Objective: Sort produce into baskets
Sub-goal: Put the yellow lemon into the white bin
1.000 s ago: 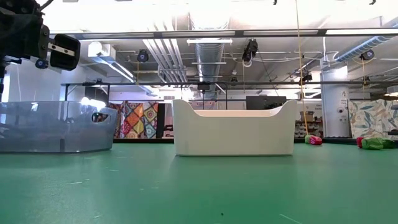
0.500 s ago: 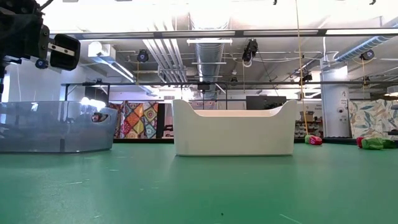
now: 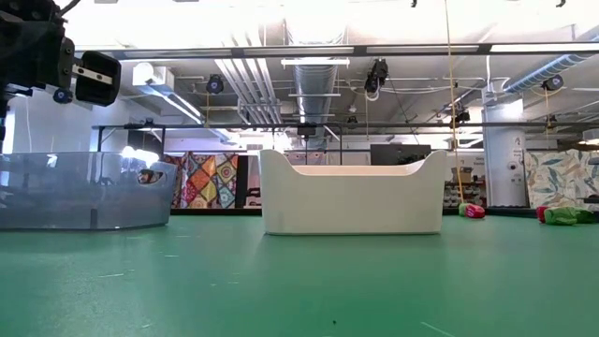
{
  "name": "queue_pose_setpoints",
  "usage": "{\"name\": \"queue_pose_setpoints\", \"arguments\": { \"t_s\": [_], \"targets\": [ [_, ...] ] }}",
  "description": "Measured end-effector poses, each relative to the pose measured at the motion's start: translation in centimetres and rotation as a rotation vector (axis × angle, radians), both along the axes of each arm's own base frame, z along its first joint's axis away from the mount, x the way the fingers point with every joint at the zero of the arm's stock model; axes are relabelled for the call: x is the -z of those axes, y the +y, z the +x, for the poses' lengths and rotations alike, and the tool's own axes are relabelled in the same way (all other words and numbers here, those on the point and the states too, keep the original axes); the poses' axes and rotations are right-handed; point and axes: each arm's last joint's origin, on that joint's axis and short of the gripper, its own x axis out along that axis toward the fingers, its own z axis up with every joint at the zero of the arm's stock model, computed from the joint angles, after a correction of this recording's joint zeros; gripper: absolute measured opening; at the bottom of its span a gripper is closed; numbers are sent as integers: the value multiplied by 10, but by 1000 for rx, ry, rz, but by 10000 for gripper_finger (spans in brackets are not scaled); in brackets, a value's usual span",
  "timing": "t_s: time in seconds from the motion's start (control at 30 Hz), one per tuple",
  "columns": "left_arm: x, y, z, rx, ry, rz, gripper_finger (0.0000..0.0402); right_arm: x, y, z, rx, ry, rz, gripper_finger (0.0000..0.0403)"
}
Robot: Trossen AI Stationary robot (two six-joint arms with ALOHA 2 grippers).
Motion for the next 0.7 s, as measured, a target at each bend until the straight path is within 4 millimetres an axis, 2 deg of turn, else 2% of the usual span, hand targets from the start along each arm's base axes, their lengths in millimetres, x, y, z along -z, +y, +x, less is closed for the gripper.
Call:
{"name": "queue_pose_setpoints", "arguments": {
  "t_s": [0.27, 0.37, 0.57, 0.7],
  "targets": [
    [0, 0, 0, 0, 0, 0, 2, -3, 0, -3, 32, 14, -12, 248],
    [0, 0, 0, 0, 0, 0, 2, -12, -4, -1, 50, 35, -12, 235],
    [0, 0, 0, 0, 0, 0, 2, -54, -22, 15, 97, 55, -42, 243],
    [0, 0, 0, 0, 1, 0, 2, -92, -40, 34, 106, -46, -65, 258]
  ]
}}
